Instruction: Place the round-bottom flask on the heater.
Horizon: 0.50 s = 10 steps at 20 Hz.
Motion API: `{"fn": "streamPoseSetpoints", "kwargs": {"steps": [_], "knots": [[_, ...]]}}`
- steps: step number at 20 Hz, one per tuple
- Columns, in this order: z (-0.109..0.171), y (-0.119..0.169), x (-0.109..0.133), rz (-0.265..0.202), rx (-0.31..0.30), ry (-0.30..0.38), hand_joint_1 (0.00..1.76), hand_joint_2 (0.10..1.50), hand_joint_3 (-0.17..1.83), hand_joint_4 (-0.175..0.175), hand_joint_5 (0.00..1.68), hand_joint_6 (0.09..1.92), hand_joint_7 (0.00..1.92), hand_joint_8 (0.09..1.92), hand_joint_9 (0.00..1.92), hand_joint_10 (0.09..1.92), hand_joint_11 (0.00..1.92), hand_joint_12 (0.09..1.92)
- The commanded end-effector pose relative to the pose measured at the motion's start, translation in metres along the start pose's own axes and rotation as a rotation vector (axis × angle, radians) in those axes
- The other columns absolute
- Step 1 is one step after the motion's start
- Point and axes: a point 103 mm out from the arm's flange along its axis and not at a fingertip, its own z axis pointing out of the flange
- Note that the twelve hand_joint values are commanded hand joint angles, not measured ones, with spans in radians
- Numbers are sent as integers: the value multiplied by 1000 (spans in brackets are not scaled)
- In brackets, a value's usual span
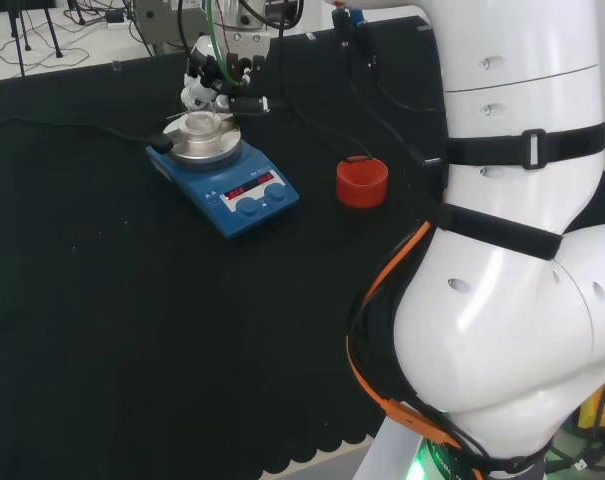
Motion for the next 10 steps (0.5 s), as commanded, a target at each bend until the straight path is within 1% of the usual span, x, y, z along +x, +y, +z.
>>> {"fn": "streamPoseSetpoints", "kwargs": {"steps": [1,10], "knots": [[4,1,0,3,9,-4,1086,1108,-175,175,1159,769,562,553,710,522,302,1284],[10,5,0,8,17,-11,1086,1108,-175,175,1159,769,559,552,709,520,303,1284]]}}
